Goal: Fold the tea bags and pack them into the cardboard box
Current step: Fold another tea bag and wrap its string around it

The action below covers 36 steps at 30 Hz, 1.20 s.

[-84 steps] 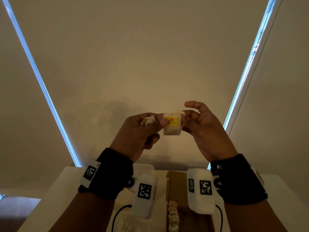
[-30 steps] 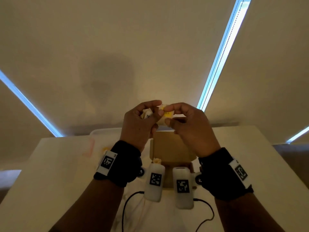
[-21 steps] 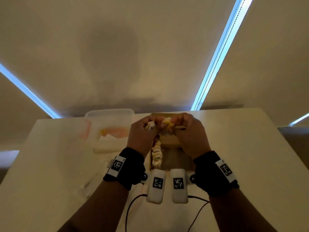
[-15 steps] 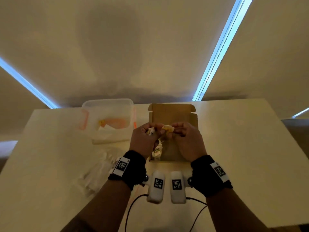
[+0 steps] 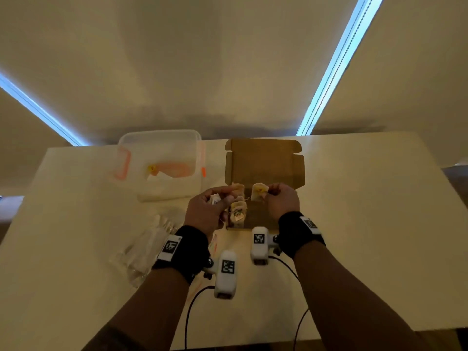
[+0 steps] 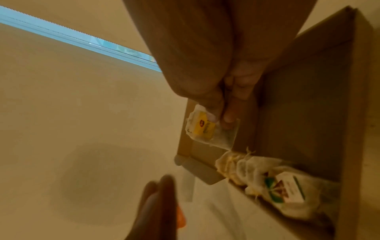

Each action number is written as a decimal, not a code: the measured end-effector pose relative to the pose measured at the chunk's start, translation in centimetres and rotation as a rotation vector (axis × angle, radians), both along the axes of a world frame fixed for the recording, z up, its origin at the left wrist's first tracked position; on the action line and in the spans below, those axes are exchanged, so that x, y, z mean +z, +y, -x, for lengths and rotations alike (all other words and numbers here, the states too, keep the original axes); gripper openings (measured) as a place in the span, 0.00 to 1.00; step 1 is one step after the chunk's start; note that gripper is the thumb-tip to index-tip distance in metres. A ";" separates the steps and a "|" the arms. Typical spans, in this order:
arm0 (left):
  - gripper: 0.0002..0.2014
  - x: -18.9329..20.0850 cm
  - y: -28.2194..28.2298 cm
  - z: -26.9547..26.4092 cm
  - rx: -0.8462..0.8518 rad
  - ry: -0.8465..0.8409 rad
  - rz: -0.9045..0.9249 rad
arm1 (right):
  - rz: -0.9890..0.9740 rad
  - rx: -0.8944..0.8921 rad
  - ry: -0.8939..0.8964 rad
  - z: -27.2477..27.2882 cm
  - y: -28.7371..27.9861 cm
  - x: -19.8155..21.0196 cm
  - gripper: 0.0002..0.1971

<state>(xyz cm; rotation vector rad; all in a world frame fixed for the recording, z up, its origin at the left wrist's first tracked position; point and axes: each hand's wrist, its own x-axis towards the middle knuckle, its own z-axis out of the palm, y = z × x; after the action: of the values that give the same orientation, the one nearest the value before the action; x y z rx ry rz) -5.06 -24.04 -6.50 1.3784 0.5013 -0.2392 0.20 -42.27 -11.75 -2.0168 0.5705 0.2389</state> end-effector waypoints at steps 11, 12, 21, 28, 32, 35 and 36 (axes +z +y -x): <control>0.08 0.1 1.7 0.4 -0.017 0.027 0.052 | 0.102 0.047 0.151 -2.4 1.6 -3.7 0.09; 0.08 0.1 1.7 0.3 -0.017 0.030 0.055 | 0.095 0.046 0.154 -2.5 1.7 -3.8 0.09; 0.10 0.0 1.9 -0.3 -0.040 0.047 0.070 | 0.005 -0.056 0.135 -2.1 1.9 -5.0 0.06; 0.11 0.0 2.1 -0.4 -0.055 0.047 0.081 | -0.035 -0.116 0.073 -1.3 1.4 -5.7 0.09; 0.11 0.2 2.1 -0.3 -0.058 0.050 0.099 | -0.028 -0.091 0.093 -0.7 1.3 -6.2 0.16; 0.10 0.4 2.0 0.0 -0.055 0.059 0.107 | 0.023 -0.009 0.128 -0.7 1.7 -6.3 0.19; 0.09 0.3 2.0 0.1 -0.054 0.060 0.108 | 0.063 0.024 0.134 -0.8 1.8 -6.3 0.18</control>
<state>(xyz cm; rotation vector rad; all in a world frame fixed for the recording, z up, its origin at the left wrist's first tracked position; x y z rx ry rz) -5.12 -22.00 -6.16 1.2833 0.4946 -0.3480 1.04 -40.48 -18.01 -2.0809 0.6447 0.3771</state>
